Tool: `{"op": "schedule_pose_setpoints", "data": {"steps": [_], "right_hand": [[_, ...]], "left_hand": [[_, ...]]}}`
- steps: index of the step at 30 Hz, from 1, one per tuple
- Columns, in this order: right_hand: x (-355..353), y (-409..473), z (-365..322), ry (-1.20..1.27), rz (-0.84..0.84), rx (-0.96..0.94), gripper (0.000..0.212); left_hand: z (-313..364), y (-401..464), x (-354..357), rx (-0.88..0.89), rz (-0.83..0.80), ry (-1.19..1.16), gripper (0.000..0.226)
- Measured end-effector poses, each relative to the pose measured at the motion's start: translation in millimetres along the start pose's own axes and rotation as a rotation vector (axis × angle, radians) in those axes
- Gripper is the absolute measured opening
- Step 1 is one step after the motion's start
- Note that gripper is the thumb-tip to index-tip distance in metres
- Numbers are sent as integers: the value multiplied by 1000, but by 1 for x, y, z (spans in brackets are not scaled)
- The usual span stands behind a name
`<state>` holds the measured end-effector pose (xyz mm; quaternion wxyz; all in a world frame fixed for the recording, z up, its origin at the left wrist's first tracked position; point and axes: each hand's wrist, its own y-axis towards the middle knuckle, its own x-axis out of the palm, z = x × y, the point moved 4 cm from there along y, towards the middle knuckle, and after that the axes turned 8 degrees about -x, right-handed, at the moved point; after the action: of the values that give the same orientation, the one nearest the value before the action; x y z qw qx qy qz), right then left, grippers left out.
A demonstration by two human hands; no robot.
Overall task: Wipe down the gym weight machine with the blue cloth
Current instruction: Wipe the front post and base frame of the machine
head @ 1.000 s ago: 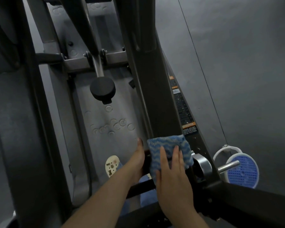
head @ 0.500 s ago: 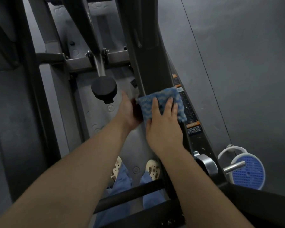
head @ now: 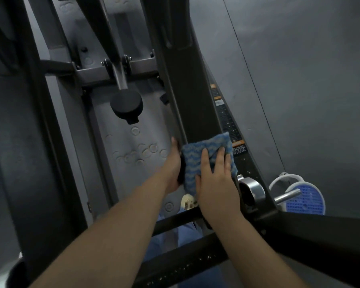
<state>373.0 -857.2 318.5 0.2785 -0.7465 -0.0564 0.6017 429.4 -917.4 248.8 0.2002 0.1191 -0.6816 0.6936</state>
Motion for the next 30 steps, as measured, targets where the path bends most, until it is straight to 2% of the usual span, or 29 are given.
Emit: {"op": "schedule_pose_setpoints", "data": {"steps": [2,6,10,12,14,16,18,20,24,27,30], "right_hand": [[7,-19,7,-16,-15,40,91],[31,-56,16,-23,-147,75,102],[30,-61,15,48,-154,126,99],[19,-46,14,95,-159,86,81],[1,-22,17,123,-89,36,72],[-14,5,19,174,2,-16,70],[-23,24,20,228,24,-49,69],[-25,33,20,259,71,-53,68],[-13,16,12,268,140,-140,60],[5,-11,11,282,131,-267,58],[23,-37,18,243,102,-319,60]], "left_hand": [[-23,-2,1,-89,16,17,89],[-54,-3,-3,-219,77,54,95],[-50,-2,-5,-152,61,-113,93],[-31,-5,2,-85,7,-253,88],[-5,-13,10,8,-35,-298,77],[19,-22,10,117,4,-246,53],[32,-29,3,196,107,-99,26],[34,-35,-4,291,151,30,10],[12,-45,-17,400,227,255,34],[-16,-54,-26,423,380,475,43],[-43,-65,-33,469,448,556,49]]}}
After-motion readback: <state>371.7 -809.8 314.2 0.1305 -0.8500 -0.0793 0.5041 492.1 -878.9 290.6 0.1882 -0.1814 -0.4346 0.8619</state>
